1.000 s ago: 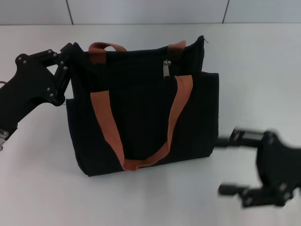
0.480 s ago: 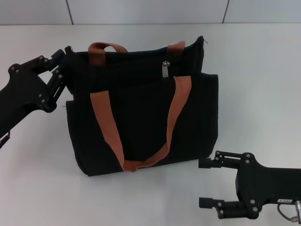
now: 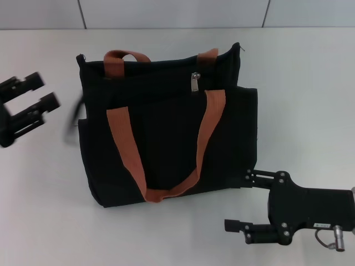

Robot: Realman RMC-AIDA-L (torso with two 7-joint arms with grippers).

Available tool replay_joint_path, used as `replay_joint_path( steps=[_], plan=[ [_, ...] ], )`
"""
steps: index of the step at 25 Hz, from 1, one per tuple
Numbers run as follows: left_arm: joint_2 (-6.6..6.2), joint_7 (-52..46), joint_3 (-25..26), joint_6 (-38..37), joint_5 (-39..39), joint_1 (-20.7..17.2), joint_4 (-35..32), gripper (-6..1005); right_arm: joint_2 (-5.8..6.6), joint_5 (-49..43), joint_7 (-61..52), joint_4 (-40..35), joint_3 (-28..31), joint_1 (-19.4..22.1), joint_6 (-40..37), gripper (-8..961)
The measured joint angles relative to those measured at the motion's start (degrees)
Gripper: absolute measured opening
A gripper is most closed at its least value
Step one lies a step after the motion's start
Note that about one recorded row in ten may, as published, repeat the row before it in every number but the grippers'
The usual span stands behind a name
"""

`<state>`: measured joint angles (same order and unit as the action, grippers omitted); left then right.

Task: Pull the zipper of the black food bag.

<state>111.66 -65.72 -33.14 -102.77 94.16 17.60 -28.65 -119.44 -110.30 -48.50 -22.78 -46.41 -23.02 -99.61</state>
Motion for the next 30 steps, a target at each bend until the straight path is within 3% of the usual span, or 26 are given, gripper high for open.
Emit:
replay_joint_path(
  steps=[1,2,4,6,9,10,11,15,16,17,18,19,20,23,30],
  plan=[
    [0.0,0.0,0.0,0.0,0.0,0.0,0.0,528,0.0,0.0,0.0,0.3,0.0,-0.4,0.3,758],
    [-1.41,-3.3,0.0,-1.8,0.9,-0.1,-0.8,557,-0.01,0.0,0.0,0.5,-0.1,-0.7,0.7,758],
    [-1.41,-3.3,0.0,-1.8,0.9,-0.1,-0.8,616,-0.04,0.0,0.1,0.8,-0.3,-1.1,1.1,758],
    [-3.58,-7.2,0.5,-11.3,1.3,0.2,-1.1,680,-0.08,0.0,0.7,1.3,-0.2,-1.5,1.4,758],
    [-3.4,-6.9,0.3,-11.8,1.3,0.3,-1.1,785,-0.09,0.2,2.4,2.7,0.1,-2.2,1.4,758],
    [-2.83,-5.5,-0.6,-12.4,1.4,0.5,-1.2,820,-0.09,0.2,2.6,3.0,0.1,-2.4,1.4,759],
    [-0.94,-0.5,-3.7,-12.5,1.4,0.9,-0.8,821,-0.09,0.2,2.7,3.1,0.1,-2.5,1.5,759],
    [-0.19,1.1,-4.9,-12.5,1.3,1.0,-0.7,826,-0.04,0.2,2.8,3.4,-0.4,-2.8,1.5,759],
    [1.17,4.5,-6.8,-12.5,1.3,1.1,-0.5,827,-0.03,0.2,2.8,3.4,-0.4,-2.8,1.5,759],
    [1.17,4.5,-6.8,-12.5,1.3,1.1,-0.5,828,-0.02,0.2,2.8,3.4,-0.4,-2.8,1.5,759],
    [5.15,13.6,-12.0,-12.2,2.3,0.6,-0.3,829,-0.02,0.2,2.8,3.5,-0.4,-2.8,1.5,759],
    [5.15,13.6,-12.0,-12.2,2.3,0.6,-0.3,829,-0.02,0.0,2.8,3.5,-0.5,-2.8,1.5,759],
    [6.26,16.1,-13.4,-11.9,3.2,0.3,-0.2,828,-0.01,-0.2,2.8,3.5,-0.7,-2.7,1.8,759],
    [6.53,18.7,-14.0,-8.0,8.4,0.0,4.0,827,-0.01,-0.4,2.9,3.6,-1.2,-2.6,2.2,759],
    [6.43,18.8,-14.0,-0.5,13.8,-0.6,4.8,825,-0.06,-0.5,3.7,5.3,-2.2,-2.8,3.6,759]
  ],
)
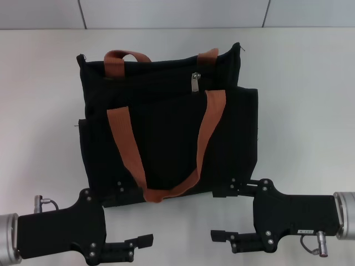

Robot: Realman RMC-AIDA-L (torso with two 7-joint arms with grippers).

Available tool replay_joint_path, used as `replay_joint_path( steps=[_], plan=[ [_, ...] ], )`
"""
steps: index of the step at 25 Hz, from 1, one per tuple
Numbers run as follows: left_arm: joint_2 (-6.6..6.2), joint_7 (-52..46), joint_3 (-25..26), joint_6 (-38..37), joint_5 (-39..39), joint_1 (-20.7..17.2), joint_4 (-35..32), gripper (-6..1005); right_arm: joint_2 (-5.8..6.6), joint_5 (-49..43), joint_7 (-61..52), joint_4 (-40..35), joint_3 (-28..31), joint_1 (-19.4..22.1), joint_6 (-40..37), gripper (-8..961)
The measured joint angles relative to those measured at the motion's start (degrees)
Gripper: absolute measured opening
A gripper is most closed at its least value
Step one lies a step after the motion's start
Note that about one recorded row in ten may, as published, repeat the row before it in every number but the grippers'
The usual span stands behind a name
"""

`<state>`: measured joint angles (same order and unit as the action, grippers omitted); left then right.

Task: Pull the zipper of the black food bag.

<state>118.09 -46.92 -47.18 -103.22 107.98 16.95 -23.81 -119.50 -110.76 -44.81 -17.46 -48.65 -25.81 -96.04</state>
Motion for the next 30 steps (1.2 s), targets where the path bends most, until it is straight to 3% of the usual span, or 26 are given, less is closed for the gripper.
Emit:
replay_joint_path(
  steps=[30],
  plan=[
    [-0.41,-0.7,-0.5,1.0,0.9,-0.1,0.0,825,-0.02,0.0,1.9,0.9,0.0,0.0,0.7,759]
  ],
)
